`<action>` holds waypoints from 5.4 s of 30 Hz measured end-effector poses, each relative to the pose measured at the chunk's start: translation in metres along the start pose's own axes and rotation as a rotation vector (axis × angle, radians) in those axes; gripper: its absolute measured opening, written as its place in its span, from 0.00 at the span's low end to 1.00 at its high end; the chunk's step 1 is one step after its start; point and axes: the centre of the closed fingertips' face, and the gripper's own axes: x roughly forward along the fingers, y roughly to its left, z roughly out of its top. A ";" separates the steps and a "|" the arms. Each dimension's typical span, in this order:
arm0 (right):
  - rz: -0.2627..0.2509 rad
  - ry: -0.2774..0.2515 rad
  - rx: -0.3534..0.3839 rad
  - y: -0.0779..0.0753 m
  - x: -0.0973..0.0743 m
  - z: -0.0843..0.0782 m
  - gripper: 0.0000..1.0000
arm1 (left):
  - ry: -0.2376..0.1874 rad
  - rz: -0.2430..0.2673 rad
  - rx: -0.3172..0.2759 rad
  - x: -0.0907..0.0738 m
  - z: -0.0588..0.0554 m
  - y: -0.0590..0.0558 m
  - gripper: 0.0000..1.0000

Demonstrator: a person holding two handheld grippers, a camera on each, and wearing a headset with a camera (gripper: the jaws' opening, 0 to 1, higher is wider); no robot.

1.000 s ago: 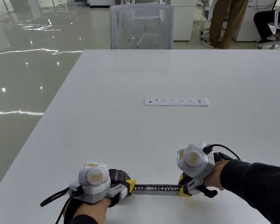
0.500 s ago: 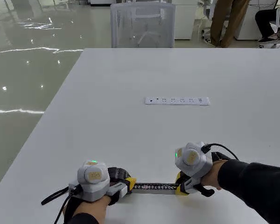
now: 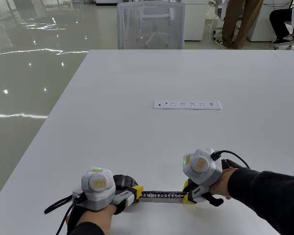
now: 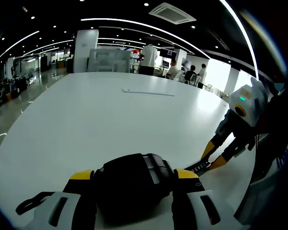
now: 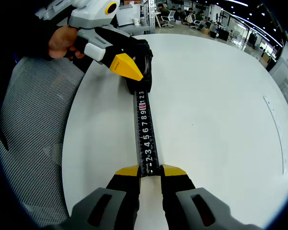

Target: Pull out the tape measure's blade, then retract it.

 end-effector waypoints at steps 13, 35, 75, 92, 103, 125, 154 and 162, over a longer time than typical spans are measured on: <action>-0.006 -0.017 -0.014 0.001 0.004 0.008 0.13 | 0.000 -0.005 0.003 0.000 0.000 0.000 0.59; -0.005 -0.044 -0.009 0.003 0.010 0.020 0.12 | 0.000 -0.019 0.016 0.000 0.000 0.000 0.59; 0.012 -0.081 0.035 0.009 0.023 0.045 0.13 | 0.000 -0.019 0.020 -0.002 -0.002 -0.002 0.61; 0.006 -0.088 0.044 0.007 0.025 0.046 0.13 | 0.053 0.068 -0.101 -0.006 -0.012 0.002 0.65; 0.004 -0.097 0.045 0.008 0.025 0.047 0.13 | 0.061 0.074 -0.064 -0.007 -0.011 0.003 0.58; -0.003 -0.134 0.025 0.011 0.032 0.061 0.13 | 0.048 0.036 -0.095 -0.007 -0.010 0.002 0.58; 0.005 -0.169 0.020 0.011 0.042 0.078 0.14 | 0.041 0.023 -0.098 -0.008 -0.009 0.002 0.58; -0.005 -0.183 0.040 0.012 0.037 0.067 0.14 | 0.039 0.020 -0.108 -0.008 -0.009 0.002 0.58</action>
